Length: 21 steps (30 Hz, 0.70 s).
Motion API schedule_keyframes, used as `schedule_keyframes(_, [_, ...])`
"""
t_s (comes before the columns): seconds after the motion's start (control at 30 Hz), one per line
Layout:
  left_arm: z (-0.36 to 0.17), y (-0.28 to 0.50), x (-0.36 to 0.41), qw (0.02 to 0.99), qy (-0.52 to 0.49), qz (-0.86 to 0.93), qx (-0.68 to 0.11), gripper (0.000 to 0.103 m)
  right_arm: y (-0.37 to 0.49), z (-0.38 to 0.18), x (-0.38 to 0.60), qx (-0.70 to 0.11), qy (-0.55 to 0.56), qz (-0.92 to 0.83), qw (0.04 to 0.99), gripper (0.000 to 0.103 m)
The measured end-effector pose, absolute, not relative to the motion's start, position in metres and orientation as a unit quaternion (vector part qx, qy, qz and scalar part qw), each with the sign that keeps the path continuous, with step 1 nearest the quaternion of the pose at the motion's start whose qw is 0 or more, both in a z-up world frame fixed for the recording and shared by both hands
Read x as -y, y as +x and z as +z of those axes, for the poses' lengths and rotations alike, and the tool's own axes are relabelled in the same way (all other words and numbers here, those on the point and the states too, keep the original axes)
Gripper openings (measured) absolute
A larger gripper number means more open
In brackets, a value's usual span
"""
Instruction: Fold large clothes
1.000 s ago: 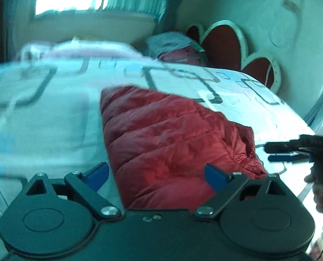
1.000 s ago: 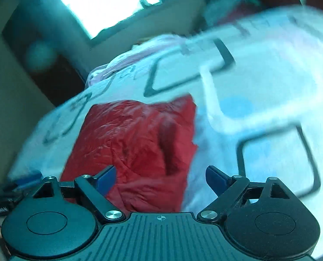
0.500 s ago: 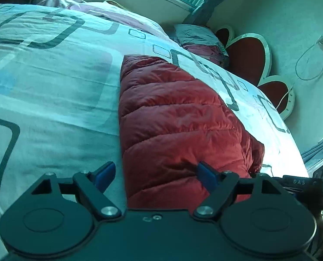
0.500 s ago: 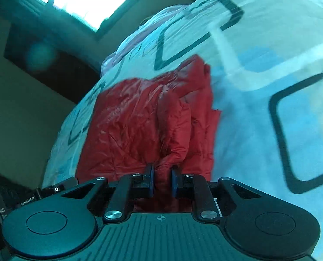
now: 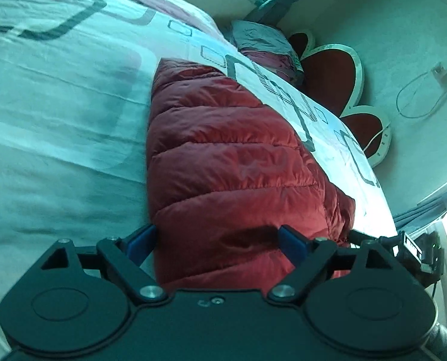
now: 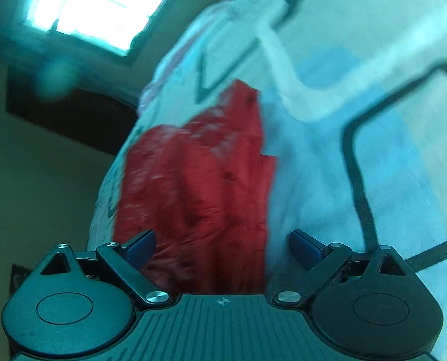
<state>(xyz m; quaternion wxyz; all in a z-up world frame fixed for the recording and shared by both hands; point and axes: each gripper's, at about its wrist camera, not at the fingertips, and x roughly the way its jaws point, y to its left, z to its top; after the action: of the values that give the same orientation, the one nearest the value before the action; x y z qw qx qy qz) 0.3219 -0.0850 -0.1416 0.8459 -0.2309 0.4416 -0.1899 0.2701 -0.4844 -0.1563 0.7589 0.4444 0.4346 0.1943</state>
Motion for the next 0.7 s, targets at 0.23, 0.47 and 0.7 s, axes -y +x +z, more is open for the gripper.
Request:
schedule_keyframes(0.23, [-0.154, 0.342, 0.096, 0.833, -0.217, -0.189, -0.472, 0.094, 0.293, -0.16, 0.467, -0.447, 0.432, 0.205, 0.756, 0.075])
schedule_keyframes(0.47, [-0.159, 0.344, 0.102, 0.839, -0.204, -0.204, -0.461, 0.074, 0.307, -0.148, 0.441, -0.465, 0.369, 0.216, 0.775, 0.038])
schedule_keyframes(0.7, [-0.14, 0.336, 0.096, 0.846, -0.176, -0.234, -0.446, 0.059, 0.293, -0.119, 0.416, -0.435, 0.332, 0.197, 0.814, 0.027])
